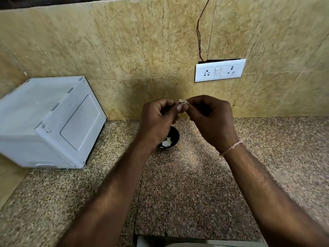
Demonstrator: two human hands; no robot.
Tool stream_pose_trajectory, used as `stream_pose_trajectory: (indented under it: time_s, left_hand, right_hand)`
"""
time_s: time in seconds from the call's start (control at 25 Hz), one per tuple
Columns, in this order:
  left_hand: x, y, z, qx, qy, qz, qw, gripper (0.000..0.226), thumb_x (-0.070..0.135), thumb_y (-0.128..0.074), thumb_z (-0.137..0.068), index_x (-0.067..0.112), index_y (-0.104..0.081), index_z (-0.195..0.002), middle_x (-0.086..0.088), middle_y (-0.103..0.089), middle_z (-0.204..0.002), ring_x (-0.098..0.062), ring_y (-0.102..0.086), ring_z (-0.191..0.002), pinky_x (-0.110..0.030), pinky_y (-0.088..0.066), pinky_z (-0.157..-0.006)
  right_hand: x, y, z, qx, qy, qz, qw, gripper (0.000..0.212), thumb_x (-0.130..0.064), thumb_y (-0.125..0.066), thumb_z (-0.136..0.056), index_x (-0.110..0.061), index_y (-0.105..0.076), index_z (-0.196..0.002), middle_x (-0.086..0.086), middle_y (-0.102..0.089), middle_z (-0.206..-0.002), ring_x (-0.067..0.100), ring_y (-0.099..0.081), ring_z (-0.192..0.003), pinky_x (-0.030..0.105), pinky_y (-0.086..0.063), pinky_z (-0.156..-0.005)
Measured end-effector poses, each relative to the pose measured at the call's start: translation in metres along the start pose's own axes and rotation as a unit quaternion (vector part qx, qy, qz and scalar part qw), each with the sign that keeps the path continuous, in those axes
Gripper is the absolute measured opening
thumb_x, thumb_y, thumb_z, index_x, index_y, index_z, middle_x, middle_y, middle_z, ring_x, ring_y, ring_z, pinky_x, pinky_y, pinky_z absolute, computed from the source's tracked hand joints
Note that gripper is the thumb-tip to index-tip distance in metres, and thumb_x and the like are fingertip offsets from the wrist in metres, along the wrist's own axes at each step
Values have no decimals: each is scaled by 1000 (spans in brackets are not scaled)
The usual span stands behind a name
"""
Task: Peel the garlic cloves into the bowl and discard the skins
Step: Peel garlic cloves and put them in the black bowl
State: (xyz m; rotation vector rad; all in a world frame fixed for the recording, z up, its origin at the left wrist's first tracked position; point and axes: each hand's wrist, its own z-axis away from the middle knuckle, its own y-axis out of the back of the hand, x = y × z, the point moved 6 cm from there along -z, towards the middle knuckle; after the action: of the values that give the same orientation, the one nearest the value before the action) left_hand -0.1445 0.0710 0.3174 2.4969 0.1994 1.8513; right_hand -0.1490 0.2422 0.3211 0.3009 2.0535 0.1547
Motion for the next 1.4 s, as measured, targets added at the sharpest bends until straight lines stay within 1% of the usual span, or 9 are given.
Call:
stream_pose_trajectory:
  time_s: [0.28,0.44,0.56,0.6,0.72,0.76,0.92,1.08,1.4]
  left_hand:
    - [-2,-2,5,12,7,-17,1000,3,19,-75,-97,19,-78,-96,0,-79,-86,-12,-73,-78,-29,-62,-71]
    - [2,-5,6,10,4,-40,999,6,21,-74,-98,17,-77,-100,2,-78,-88,-9,-73,-81,-32,-62,-74]
    - [5,-5,6,11,4,-44,999,7,23,-73,-99,18,-78,-99,-1,-79,-87,-14,-72,-79,-39,-63,-71]
    - [6,-6,6,9,2,-42,999,7,24,-74,-98,19,-79,-98,-2,-79,-87,-14,-72,-78,-39,-63,-69]
    - [11,-10,7,2,-8,-15,1000,4,22,-76,-96,24,-79,-93,3,-79,-86,-7,-73,-77,-24,-59,-68]
    - [13,-11,8,3,-12,-10,1000,7,21,-77,-95,27,-79,-91,3,-79,-85,-6,-73,-77,-23,-58,-68]
    - [17,-15,7,0,-31,-32,999,13,20,-78,-95,31,-78,-87,7,-79,-83,-6,-74,-78,-28,-62,-71]
    - [19,-24,8,-18,-39,-46,998,12,17,-75,-97,26,-77,-90,11,-78,-83,-1,-73,-79,-18,-57,-69]
    - [15,-31,6,-33,-40,-76,996,17,22,-74,-98,34,-75,-86,14,-79,-86,-3,-75,-84,-23,-61,-72]
  right_hand:
    - [0,1,0,-17,-3,-21,1000,7,-18,-78,-92,-14,-80,-98,-9,-76,-77,6,-70,-68,28,-57,-65]
    - [2,1,3,-8,-14,-38,999,11,-17,-79,-92,-11,-79,-100,-2,-78,-82,12,-72,-70,35,-60,-67]
    - [1,2,5,-15,-8,-58,998,15,-13,-81,-89,-8,-79,-103,-1,-79,-87,9,-73,-75,27,-57,-69]
    - [2,4,6,-14,-8,-68,998,16,-11,-81,-88,-7,-79,-103,0,-79,-87,9,-73,-75,26,-57,-68]
    - [4,11,7,-5,-12,-82,997,16,-9,-81,-88,-5,-79,-103,3,-78,-83,12,-71,-68,26,-57,-65]
    - [4,13,8,-2,-11,-82,997,15,-9,-81,-88,-5,-79,-102,5,-78,-82,13,-70,-67,28,-58,-64]
    - [2,18,10,5,-24,-96,995,15,-7,-81,-87,-3,-79,-102,11,-76,-79,18,-69,-66,36,-62,-67]
    - [4,23,13,17,-38,-97,994,12,-8,-80,-88,-3,-78,-99,5,-76,-74,14,-69,-64,27,-59,-62]
    - [4,26,17,23,-38,-48,998,7,-11,-79,-91,-8,-76,-96,-5,-73,-72,13,-70,-64,28,-59,-63]
